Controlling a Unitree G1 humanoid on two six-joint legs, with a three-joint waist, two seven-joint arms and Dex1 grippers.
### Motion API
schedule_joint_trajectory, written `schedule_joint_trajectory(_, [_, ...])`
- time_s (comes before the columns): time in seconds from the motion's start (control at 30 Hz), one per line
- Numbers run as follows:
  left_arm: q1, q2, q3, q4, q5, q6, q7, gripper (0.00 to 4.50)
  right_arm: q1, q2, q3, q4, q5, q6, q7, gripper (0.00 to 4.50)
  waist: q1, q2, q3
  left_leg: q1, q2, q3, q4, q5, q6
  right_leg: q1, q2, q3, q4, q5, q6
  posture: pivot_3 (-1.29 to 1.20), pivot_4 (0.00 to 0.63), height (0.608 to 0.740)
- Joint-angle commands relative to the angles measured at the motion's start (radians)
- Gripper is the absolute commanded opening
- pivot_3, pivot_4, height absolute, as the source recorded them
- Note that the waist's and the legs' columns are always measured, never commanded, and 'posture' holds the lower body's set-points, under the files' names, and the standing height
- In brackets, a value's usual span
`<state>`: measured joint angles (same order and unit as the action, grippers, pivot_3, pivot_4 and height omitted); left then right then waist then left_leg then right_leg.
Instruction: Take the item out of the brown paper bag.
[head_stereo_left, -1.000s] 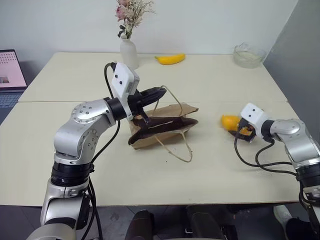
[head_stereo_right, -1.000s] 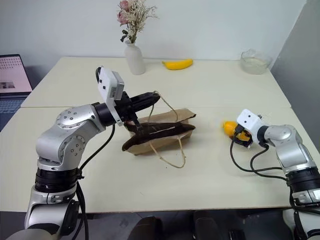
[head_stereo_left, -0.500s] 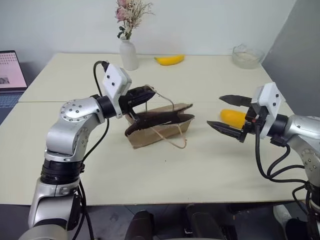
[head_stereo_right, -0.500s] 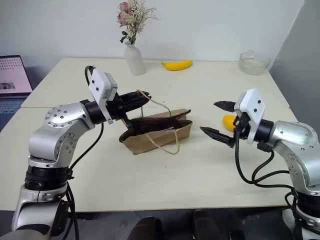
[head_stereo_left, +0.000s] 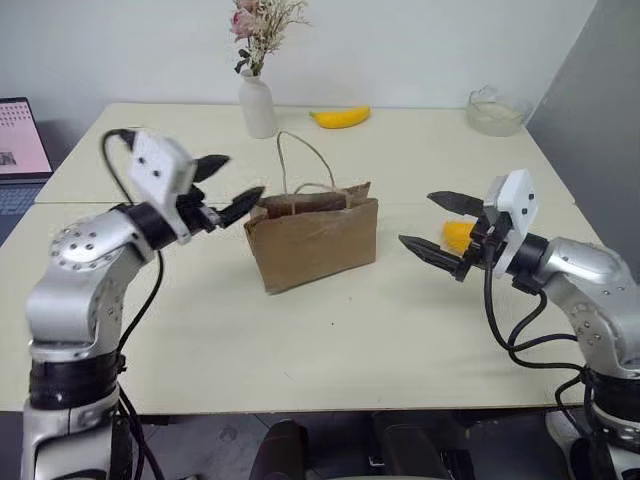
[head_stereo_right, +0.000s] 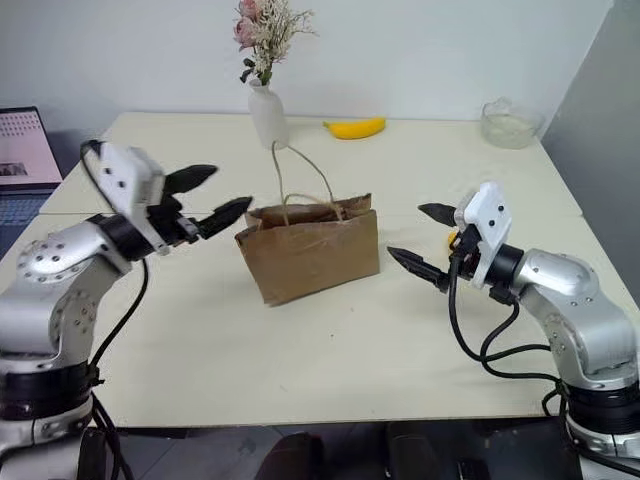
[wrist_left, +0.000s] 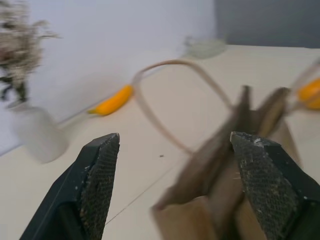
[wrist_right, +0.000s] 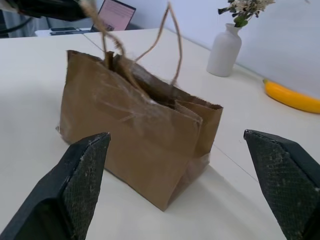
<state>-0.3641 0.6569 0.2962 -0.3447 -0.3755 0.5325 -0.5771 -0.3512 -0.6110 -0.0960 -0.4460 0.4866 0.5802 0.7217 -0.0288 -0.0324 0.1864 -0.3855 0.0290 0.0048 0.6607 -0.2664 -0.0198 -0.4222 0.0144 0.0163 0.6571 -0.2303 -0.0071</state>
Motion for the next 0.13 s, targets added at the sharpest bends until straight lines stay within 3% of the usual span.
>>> schedule_joint_trajectory(0.03, [0.133,-0.078,0.039,-0.109,0.058,-0.044,0.131,3.74,0.044,0.044,0.003,0.013,-0.041,-0.125,-0.017,4.5,0.0,0.0,0.0,0.001,0.0,0.0,0.0,0.0,0.0,0.001,0.0,0.0,0.0,0.0,0.0,0.0,0.15,0.74])
schedule_joint_trajectory(0.13, [0.254,-0.118,0.021,-0.153,0.074,-0.064,0.143,3.74,0.068,0.08,0.021,0.049,-0.05,-0.165,-0.007,4.5,0.0,-0.001,0.0,0.001,-0.001,0.001,0.001,0.0,0.0,0.001,-0.001,0.001,0.001,0.0,0.0,0.0,0.15,0.74])
